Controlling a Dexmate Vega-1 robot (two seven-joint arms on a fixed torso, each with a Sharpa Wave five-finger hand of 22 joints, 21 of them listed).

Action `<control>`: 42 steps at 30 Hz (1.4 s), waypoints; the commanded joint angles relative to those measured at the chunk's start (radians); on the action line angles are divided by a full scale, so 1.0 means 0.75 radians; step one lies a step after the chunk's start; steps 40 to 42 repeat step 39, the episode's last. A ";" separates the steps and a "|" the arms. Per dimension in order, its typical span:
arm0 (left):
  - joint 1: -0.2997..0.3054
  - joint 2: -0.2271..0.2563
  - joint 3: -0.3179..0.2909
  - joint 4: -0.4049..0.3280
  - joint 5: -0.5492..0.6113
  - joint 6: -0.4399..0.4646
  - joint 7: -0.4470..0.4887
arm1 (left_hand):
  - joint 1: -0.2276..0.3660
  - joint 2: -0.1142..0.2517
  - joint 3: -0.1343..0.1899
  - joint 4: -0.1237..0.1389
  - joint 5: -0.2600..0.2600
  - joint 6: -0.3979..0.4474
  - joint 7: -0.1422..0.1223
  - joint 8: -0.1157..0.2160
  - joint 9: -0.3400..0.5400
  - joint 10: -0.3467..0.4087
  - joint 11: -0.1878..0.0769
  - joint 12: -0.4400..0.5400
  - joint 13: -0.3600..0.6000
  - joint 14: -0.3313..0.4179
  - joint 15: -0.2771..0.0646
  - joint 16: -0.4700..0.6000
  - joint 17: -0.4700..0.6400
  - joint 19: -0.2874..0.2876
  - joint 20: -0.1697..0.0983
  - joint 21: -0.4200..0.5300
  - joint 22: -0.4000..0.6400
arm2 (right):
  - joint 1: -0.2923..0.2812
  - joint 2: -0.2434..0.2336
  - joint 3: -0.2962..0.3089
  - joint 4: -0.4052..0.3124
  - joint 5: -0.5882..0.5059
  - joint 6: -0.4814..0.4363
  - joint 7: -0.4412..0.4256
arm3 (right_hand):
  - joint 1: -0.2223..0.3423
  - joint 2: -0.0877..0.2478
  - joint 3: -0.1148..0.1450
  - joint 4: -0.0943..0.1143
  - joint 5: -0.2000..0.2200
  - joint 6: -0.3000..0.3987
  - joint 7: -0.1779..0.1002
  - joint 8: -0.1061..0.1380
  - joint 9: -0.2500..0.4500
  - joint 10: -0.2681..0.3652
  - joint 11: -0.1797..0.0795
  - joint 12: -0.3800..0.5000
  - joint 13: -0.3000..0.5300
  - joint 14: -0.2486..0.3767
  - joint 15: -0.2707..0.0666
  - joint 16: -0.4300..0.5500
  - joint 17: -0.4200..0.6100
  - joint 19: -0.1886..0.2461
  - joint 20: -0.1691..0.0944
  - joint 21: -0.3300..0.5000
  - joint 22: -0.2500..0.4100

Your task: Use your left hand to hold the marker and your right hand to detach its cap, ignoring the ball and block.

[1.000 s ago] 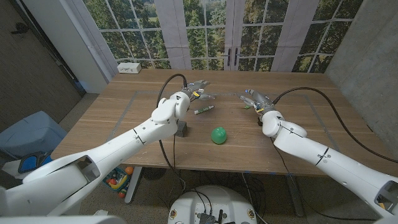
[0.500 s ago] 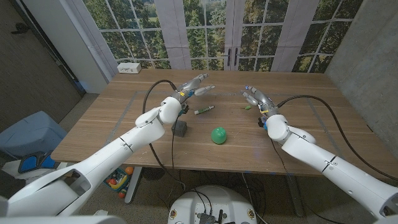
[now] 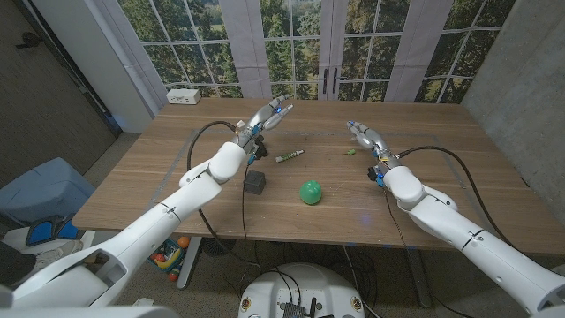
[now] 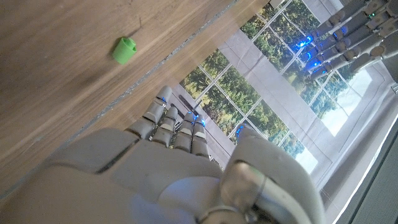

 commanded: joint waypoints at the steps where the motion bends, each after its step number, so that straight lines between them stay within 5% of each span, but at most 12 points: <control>1: 0.063 -0.033 -0.085 0.082 -0.240 -0.222 0.026 | -0.016 -0.003 0.027 0.000 0.010 0.011 0.002 0.003 0.001 0.008 -0.005 0.008 0.002 0.011 -0.007 0.006 0.002 0.006 -0.014 0.006 0.005 | -0.042 0.075 0.093 0.131 0.230 0.251 0.134 | -0.022 0.000 0.006 0.016 0.008 0.018 0.010 0.012 0.003 0.015 0.007 0.011 -0.004 0.018 -0.114 0.009 -0.004 0.022 -0.133 -0.004 0.002; 19: 0.141 -0.076 -0.166 0.155 -0.403 -0.350 0.043 | -0.036 -0.008 0.092 -0.002 0.023 0.033 0.000 0.004 0.001 0.030 -0.012 0.009 0.001 0.031 -0.015 0.006 -0.001 0.015 -0.026 0.006 0.003 | -0.103 0.186 0.164 0.194 0.418 0.454 0.197 | -0.065 -0.002 0.027 0.024 0.016 0.055 0.018 0.021 0.001 0.048 0.019 0.019 -0.028 0.044 -0.109 0.017 -0.031 0.058 -0.131 -0.020 0.001; 31: 0.217 -0.055 -0.232 0.162 -0.647 -0.370 -0.090 | -0.057 -0.016 0.130 -0.004 0.027 0.039 0.023 0.001 0.001 0.033 0.011 0.006 0.001 0.039 0.000 0.003 -0.003 0.017 -0.027 0.003 0.002 | -0.191 0.281 0.222 0.191 0.423 0.655 0.129 | -0.086 -0.003 0.046 0.023 0.019 0.079 0.018 0.025 0.000 0.068 0.025 0.023 -0.043 0.063 -0.108 0.021 -0.051 0.079 -0.126 -0.032 0.001; 42: 0.263 -0.087 -0.280 0.208 -0.815 -0.353 -0.122 | -0.068 -0.019 0.142 -0.004 0.027 0.040 0.027 -0.001 0.001 0.033 0.018 0.004 0.001 0.040 0.004 0.001 -0.003 0.018 -0.028 0.003 0.002 | -0.238 0.296 0.253 0.156 0.399 0.676 0.076 | -0.095 -0.006 0.055 0.021 0.020 0.086 0.024 0.025 0.000 0.078 0.026 0.025 -0.050 0.071 -0.107 0.022 -0.060 0.088 -0.124 -0.039 0.001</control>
